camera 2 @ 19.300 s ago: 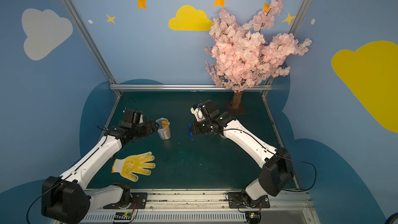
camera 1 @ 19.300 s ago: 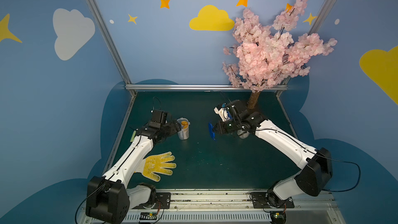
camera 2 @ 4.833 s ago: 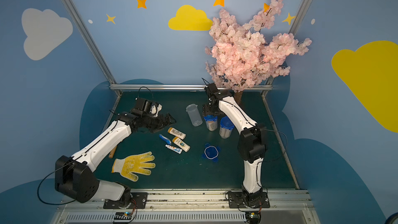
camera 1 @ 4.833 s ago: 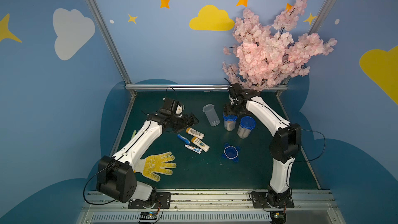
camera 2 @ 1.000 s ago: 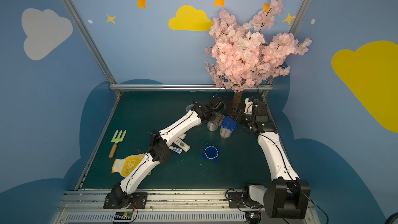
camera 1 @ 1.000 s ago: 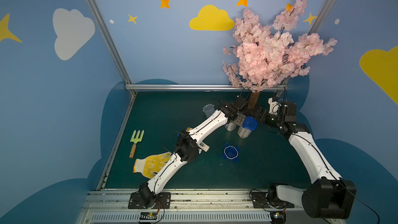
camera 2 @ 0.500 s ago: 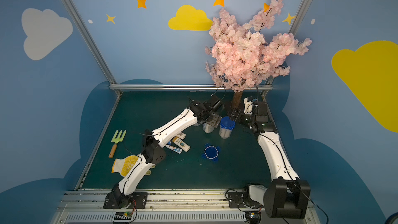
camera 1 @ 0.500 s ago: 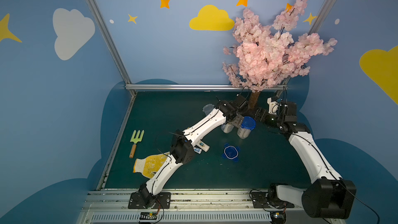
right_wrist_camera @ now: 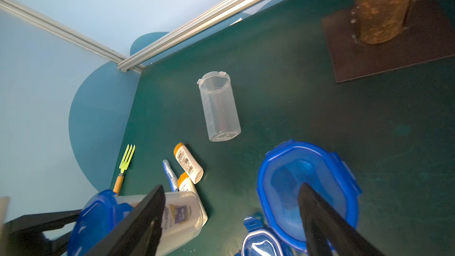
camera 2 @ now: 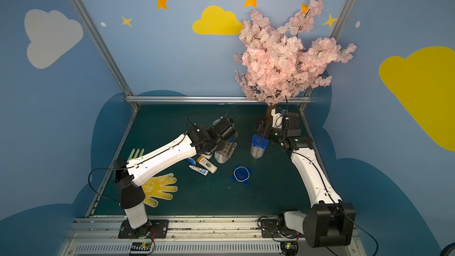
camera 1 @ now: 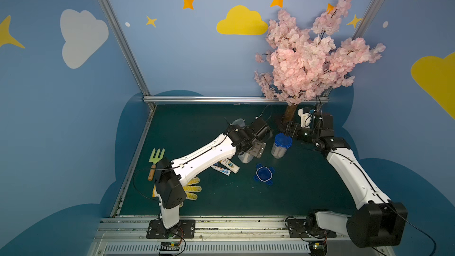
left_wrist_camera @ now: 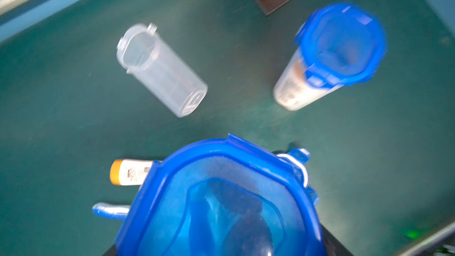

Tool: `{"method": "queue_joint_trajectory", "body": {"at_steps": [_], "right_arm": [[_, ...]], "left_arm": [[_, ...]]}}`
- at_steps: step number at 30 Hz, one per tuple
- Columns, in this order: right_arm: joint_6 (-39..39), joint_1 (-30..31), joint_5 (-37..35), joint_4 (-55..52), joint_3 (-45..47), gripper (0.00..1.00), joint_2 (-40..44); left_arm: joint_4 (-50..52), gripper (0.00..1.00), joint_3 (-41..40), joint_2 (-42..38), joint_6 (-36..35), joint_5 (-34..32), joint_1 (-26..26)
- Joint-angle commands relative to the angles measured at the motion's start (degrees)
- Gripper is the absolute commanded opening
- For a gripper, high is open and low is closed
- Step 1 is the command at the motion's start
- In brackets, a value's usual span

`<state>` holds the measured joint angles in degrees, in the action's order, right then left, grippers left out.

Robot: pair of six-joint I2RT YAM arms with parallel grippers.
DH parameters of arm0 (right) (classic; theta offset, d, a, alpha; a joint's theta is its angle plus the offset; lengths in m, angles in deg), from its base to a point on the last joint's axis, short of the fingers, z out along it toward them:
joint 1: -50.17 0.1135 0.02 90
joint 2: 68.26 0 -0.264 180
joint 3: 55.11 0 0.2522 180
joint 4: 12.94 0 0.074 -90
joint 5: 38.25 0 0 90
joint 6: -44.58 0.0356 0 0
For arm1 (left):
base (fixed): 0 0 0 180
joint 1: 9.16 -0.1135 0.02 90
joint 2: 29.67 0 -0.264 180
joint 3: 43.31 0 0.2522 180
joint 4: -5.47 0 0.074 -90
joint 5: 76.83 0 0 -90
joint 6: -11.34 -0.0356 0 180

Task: Take out toiletry kits
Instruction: Pick up the container from the center of the board, then place the container at the center of the board.

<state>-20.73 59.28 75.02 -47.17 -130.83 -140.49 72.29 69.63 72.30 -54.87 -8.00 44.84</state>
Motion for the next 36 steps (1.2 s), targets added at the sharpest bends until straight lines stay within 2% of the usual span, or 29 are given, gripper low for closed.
{"method": "queue_joint_trajectory", "body": {"at_steps": [1,5,13,26,29,32,36], "right_arm": [[-0.4,2.8,-2.7,-0.4,-1.8,0.84,-0.6],[-0.3,4.7,-4.0,-0.4,-1.9,0.84,-0.2],[-0.6,5.8,-5.8,-1.4,-1.5,0.84,-0.4],[-1.9,5.8,-5.8,0.4,-0.6,0.83,-0.7],[-2.3,5.8,-5.8,0.6,0.0,0.83,-0.4],[-2.4,5.7,-6.3,0.6,0.7,0.83,-0.1],[-2.4,5.6,-6.3,0.6,1.1,0.83,0.4]], "left_arm": [[-9.6,0.26,-5.7,-5.0,1.7,-2.3,-0.9],[-13.1,0.25,-8.7,-5.8,1.3,-0.5,-2.1],[-16.1,0.24,-6.4,-0.7,-0.2,3.5,-3.5],[-23.2,0.25,-9.9,5.0,0.5,5.3,-5.9],[-23.4,0.31,-9.9,5.9,0.9,5.7,-6.0],[-23.8,0.48,-10.2,6.3,1.2,5.4,-6.0],[-23.5,0.61,-10.6,6.5,1.8,5.3,-6.0]]}}
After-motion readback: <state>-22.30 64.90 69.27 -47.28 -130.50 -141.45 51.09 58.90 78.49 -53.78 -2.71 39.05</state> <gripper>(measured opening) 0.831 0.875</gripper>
